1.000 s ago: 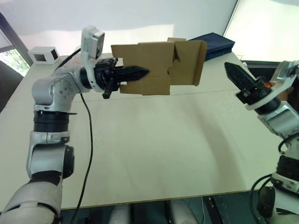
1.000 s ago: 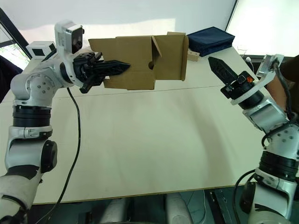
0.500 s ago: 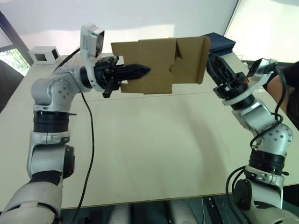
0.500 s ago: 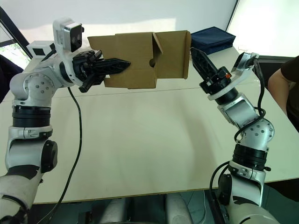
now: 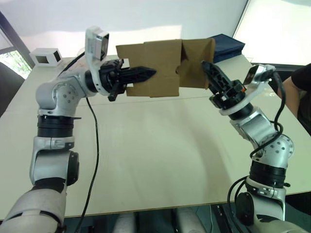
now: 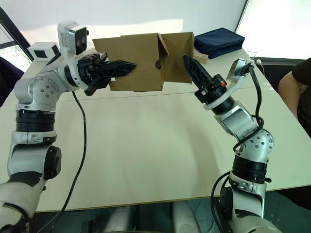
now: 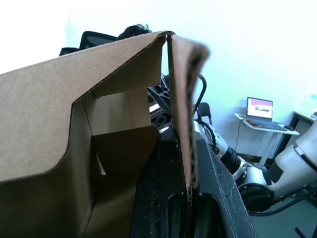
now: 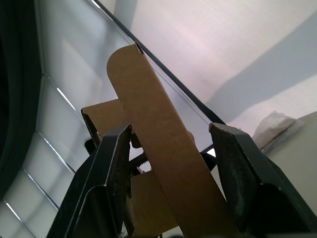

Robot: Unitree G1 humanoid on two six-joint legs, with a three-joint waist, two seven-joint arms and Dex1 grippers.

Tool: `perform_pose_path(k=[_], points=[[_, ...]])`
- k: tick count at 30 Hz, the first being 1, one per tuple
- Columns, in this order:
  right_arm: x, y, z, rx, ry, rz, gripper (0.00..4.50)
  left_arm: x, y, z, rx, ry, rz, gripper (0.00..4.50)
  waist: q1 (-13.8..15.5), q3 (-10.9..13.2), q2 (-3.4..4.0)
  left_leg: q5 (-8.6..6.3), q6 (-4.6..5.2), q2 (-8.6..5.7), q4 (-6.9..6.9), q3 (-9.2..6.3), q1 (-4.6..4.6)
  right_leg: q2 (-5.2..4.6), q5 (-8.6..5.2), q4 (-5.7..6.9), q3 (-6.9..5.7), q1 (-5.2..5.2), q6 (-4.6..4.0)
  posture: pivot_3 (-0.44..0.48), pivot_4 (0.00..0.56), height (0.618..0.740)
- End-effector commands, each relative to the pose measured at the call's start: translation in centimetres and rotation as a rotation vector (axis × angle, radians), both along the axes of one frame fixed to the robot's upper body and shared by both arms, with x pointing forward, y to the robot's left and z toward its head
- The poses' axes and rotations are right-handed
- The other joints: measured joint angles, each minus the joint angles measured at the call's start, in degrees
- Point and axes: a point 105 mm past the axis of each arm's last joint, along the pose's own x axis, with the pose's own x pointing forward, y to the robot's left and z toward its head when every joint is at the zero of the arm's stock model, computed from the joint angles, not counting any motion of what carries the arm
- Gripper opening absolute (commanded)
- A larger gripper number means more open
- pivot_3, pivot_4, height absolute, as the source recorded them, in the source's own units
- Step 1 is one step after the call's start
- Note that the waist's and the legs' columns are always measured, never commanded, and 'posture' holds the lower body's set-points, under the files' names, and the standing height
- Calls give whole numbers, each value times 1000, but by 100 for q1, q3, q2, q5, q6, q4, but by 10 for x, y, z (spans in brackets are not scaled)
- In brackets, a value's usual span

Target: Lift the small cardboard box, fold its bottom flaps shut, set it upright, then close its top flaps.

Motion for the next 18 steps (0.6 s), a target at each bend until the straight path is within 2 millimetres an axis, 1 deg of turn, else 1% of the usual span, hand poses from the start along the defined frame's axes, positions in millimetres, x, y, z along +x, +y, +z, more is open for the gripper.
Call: perform_pose_path(k=[1,6,9,13,18], points=[[-22,0,14,9,-92,48,2615,-2,1,12,-4,-61,10,0,1,0,0,0,0,0,0,0,0,0,0,0,0,0,0,0,150,740],[-31,3,17,25,-112,88,2615,1,3,13,-9,-61,20,0,-5,0,0,0,1,0,0,0,0,1,0,0,0,0,0,0,150,740],[-29,0,18,91,-99,79,2615,1,1,14,-11,-63,17,0,-6,0,0,0,1,0,0,0,0,2,0,0,0,0,0,0,150,740],[-22,3,9,94,-62,64,2615,1,1,14,-15,-64,11,0,0,0,0,0,1,0,0,0,0,1,0,0,0,0,0,0,150,740],[-18,5,11,128,-40,87,2615,0,0,14,-14,-65,8,0,-5,0,0,0,0,0,0,0,0,1,0,0,0,0,0,0,150,740]])
